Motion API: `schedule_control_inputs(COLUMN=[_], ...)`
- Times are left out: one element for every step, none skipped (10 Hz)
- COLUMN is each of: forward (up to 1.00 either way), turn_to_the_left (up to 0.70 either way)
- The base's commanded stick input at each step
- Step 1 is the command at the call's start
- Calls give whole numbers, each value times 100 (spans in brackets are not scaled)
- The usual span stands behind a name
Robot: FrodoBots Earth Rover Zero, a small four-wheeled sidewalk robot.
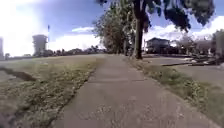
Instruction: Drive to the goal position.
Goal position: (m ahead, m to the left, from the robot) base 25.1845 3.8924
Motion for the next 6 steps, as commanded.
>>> schedule_control_inputs(forward=[100, 100, 100, 100, 100, 100], turn_to_the_left=[0, 0, 0, 0, 0, 0])
